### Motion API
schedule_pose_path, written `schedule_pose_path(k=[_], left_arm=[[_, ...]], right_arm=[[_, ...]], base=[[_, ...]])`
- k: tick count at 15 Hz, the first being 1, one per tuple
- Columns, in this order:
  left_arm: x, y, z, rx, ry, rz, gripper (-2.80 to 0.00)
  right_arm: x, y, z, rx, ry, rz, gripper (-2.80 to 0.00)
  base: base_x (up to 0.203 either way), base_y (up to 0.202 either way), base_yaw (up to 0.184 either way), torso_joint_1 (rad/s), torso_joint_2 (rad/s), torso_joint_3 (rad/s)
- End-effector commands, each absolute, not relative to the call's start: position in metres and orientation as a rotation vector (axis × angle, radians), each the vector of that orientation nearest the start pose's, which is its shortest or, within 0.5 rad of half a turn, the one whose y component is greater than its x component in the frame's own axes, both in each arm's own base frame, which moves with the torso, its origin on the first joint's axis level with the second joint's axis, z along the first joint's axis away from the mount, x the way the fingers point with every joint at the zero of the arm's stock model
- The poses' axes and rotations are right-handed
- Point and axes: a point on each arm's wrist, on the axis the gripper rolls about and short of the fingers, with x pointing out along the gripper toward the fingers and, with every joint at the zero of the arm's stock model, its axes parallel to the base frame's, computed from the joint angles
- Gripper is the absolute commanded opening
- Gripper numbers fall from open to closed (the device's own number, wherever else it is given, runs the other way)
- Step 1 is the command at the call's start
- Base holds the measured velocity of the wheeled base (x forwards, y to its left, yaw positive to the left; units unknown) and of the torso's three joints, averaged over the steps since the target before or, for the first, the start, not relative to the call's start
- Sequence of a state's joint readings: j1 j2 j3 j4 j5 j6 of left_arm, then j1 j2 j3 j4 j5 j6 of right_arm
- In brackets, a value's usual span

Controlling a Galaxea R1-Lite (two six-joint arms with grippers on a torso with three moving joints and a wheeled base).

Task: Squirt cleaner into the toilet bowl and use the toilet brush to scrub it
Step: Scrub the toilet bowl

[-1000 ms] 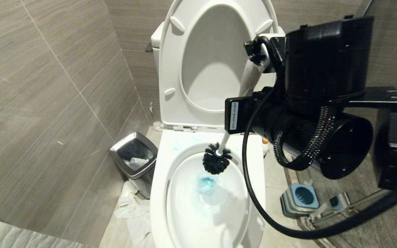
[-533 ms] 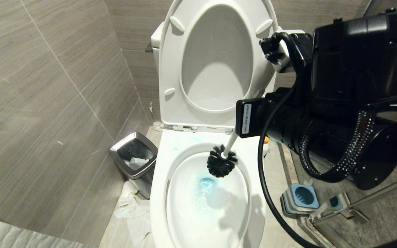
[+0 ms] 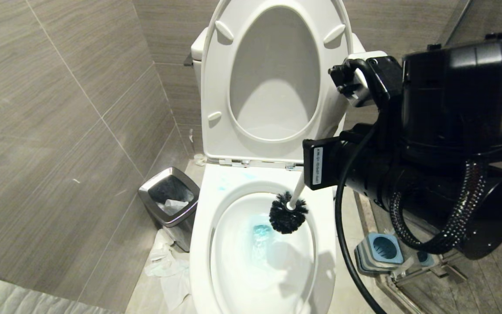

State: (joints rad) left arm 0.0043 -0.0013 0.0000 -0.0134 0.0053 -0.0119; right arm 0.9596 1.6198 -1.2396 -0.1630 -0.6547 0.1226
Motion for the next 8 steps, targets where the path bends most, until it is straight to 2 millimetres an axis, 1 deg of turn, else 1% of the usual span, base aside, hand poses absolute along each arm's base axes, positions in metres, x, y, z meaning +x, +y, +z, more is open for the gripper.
schedule_pose_path(k=[1,5,8], left_arm=[[-0.022,0.000,0.075,-0.012,-0.006,0.011,-2.80],[-0.022,0.000,0.075,-0.012,-0.006,0.011,-2.80],[-0.022,0.000,0.075,-0.012,-0.006,0.011,-2.80]], right_arm=[[0.181,0.235,0.290,-0.035,0.152,0.296,-2.80],[0.175,0.225,0.302,-0.077,0.114,0.315,-2.80],[0.187,0.210,0.311,-0.084,0.089,0.257,-2.80]], base=[[0.000,0.000,0.000,0.000,0.00,0.000],[0.000,0.000,0.000,0.000,0.00,0.000],[0.000,0.000,0.000,0.000,0.00,0.000]])
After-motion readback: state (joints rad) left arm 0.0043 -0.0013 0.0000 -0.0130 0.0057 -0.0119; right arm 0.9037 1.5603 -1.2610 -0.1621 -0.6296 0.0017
